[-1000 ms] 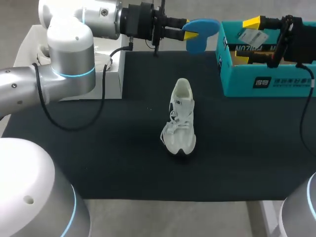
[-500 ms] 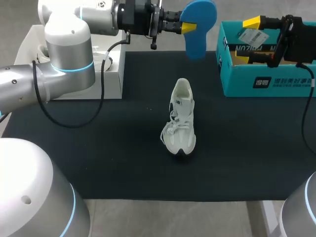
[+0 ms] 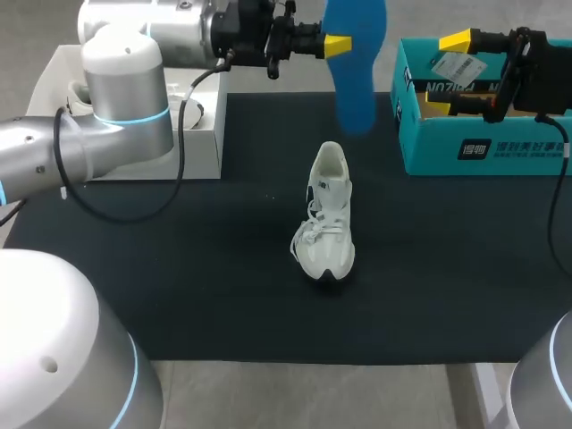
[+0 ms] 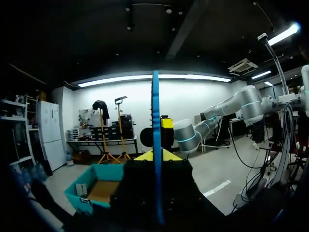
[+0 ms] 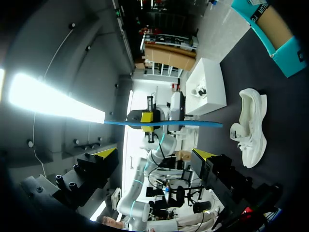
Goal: Take the shoe out of the shoebox, open the shoe tongue, remove and reinsert the insole, then place the shoe into the shoebox
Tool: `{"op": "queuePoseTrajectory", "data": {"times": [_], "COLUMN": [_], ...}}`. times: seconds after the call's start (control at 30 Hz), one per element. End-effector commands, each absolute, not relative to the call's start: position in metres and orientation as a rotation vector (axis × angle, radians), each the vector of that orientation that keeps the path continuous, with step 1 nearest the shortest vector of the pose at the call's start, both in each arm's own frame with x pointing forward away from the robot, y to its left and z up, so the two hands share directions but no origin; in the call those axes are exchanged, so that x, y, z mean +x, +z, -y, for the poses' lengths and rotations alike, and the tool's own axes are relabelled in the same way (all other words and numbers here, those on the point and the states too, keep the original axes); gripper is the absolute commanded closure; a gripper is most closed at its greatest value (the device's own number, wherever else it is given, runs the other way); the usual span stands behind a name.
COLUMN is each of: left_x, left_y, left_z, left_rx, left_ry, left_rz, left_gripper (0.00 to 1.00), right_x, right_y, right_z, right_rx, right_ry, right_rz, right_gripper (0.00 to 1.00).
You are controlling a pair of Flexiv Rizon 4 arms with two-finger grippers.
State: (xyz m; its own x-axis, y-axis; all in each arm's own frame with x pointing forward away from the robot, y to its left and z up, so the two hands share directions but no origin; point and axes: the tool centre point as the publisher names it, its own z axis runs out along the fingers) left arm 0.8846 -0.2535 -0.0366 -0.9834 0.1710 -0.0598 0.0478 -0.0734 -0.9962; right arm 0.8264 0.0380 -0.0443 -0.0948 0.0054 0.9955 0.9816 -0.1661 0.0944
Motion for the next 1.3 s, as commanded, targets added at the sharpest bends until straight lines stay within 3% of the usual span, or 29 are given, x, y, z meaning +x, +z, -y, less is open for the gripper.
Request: {"op": "queuePoseTrajectory", "data": {"times": [0.03, 0.6, 0.7, 0.83, 1.3], "left_x": [0.890, 0.887, 0.904, 0.909, 0.909], "left_y": [-0.032, -0.029, -0.039, -0.046, -0.046], "left_z": [0.257, 0.254, 0.257, 0.256, 0.256], "left_rx": [0.478, 0.456, 0.779, 0.679, 0.679], "left_ry": [1.832, 1.750, 1.548, 1.248, 1.248], "left_rz": [1.876, 1.796, 1.443, 0.924, 0.924], "left_gripper": [1.00, 1.00, 1.00, 1.00, 1.00], "right_x": [0.828, 0.828, 0.828, 0.828, 0.828], "right_y": [-0.044, -0.044, -0.044, -0.044, -0.044], "right_z": [-0.039, -0.039, -0.039, -0.039, -0.039], "right_rx": [-1.284, -1.284, -1.284, -1.284, -1.284], "right_ry": [-1.403, -1.403, -1.403, -1.403, -1.403], "right_rz": [1.195, 1.195, 1.195, 1.195, 1.195], "right_gripper": [0.00, 0.00, 0.00, 0.00, 0.00]}}
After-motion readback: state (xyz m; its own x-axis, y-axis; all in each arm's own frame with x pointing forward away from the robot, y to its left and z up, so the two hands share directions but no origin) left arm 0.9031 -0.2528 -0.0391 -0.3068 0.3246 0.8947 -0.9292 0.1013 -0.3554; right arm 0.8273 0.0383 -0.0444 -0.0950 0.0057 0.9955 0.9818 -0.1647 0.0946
